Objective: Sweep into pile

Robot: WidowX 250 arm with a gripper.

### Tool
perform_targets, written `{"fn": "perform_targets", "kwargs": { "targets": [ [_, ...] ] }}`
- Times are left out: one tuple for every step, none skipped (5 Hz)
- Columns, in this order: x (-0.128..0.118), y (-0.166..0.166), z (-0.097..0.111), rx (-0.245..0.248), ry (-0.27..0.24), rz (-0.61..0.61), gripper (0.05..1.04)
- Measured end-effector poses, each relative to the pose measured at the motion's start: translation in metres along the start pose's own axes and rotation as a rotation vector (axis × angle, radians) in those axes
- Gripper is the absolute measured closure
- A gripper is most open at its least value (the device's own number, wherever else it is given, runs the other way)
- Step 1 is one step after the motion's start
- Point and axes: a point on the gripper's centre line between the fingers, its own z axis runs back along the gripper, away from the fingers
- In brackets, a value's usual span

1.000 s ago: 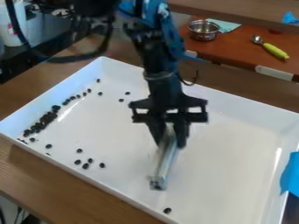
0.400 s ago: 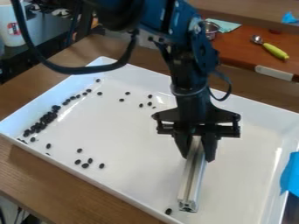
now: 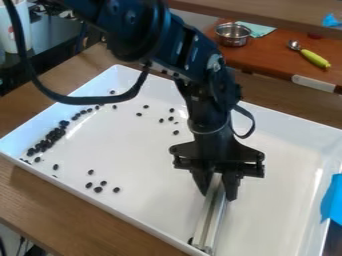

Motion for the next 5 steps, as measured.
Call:
{"fn": "perform_targets", "kwargs": {
  "targets": [
    [0.002, 0.009, -0.002, 0.007, -0.038, -0.019, 0.707],
    [0.005, 0.023, 0.000, 0.009, -0.042, -0.041, 0.707],
    [0.006, 0.045, 0.005, 0.026, -0.019, -0.048, 0.707],
    [0.007, 0.064, 0.009, 0.049, -0.006, -0.054, 0.707],
    [0.009, 0.081, 0.011, 0.069, 0.003, -0.062, 0.707]
  ]
}}
